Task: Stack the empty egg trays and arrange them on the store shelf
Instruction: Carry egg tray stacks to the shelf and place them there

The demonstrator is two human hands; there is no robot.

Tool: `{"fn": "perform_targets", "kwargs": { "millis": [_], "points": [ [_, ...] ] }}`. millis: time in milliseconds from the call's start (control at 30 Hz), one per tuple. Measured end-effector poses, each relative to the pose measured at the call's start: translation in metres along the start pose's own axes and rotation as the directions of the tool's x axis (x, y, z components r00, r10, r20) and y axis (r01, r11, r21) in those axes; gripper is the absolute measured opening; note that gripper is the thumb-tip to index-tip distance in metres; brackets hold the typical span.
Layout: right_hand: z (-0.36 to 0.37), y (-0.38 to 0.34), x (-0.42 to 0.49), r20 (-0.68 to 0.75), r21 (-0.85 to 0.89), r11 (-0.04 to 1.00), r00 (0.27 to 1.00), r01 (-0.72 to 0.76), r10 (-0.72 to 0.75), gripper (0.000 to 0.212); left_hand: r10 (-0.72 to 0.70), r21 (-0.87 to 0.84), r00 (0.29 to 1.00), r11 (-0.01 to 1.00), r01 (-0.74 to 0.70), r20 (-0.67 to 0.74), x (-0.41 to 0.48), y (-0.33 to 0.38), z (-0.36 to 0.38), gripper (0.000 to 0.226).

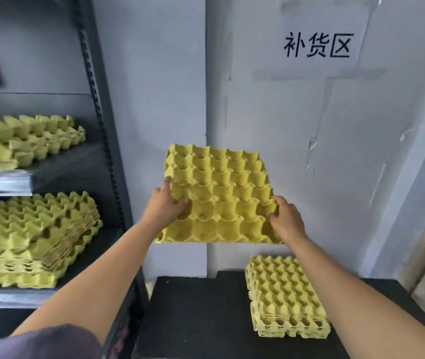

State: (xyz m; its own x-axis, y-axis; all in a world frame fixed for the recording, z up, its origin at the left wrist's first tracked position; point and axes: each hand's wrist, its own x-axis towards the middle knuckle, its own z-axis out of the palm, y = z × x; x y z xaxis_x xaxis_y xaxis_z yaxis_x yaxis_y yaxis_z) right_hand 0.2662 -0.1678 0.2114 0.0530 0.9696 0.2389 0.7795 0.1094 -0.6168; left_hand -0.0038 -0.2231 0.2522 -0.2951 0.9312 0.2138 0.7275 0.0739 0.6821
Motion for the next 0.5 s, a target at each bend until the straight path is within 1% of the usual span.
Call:
{"fn": "perform_targets", "kwargs": {
  "millis": [67,200,367,433,500],
  "points": [
    [0.007,-0.031,-0.002,-0.011,0.022,0.999,0.999,0.040,-0.040,0.050,-0.006,0.019,0.999,1.000,0.007,-0.054,0.000,-0.012,-0.029,0.078],
    [0.030,-0.096,-0.014,-0.023,0.080,0.992,0.995,0.094,-0.092,0.049,0.003,0.134,0.982,0.991,0.023,-0.189,-0.001,-0.045,-0.090,0.079],
    [0.063,-0.176,-0.037,-0.034,0.170,0.971,0.986,0.165,-0.161,0.048,0.028,0.188,0.954,0.982,0.030,-0.299,-0.006,-0.091,-0.166,0.078],
    [0.073,-0.206,-0.047,-0.044,0.241,0.953,0.983,0.186,-0.180,0.045,0.048,0.200,0.943,0.980,0.020,-0.329,-0.007,-0.111,-0.194,0.078],
    [0.084,-0.232,-0.056,-0.053,0.360,0.914,0.982,0.188,-0.182,0.039,0.046,0.188,0.937,0.982,0.021,-0.346,-0.008,-0.133,-0.223,0.078]
  ]
}}
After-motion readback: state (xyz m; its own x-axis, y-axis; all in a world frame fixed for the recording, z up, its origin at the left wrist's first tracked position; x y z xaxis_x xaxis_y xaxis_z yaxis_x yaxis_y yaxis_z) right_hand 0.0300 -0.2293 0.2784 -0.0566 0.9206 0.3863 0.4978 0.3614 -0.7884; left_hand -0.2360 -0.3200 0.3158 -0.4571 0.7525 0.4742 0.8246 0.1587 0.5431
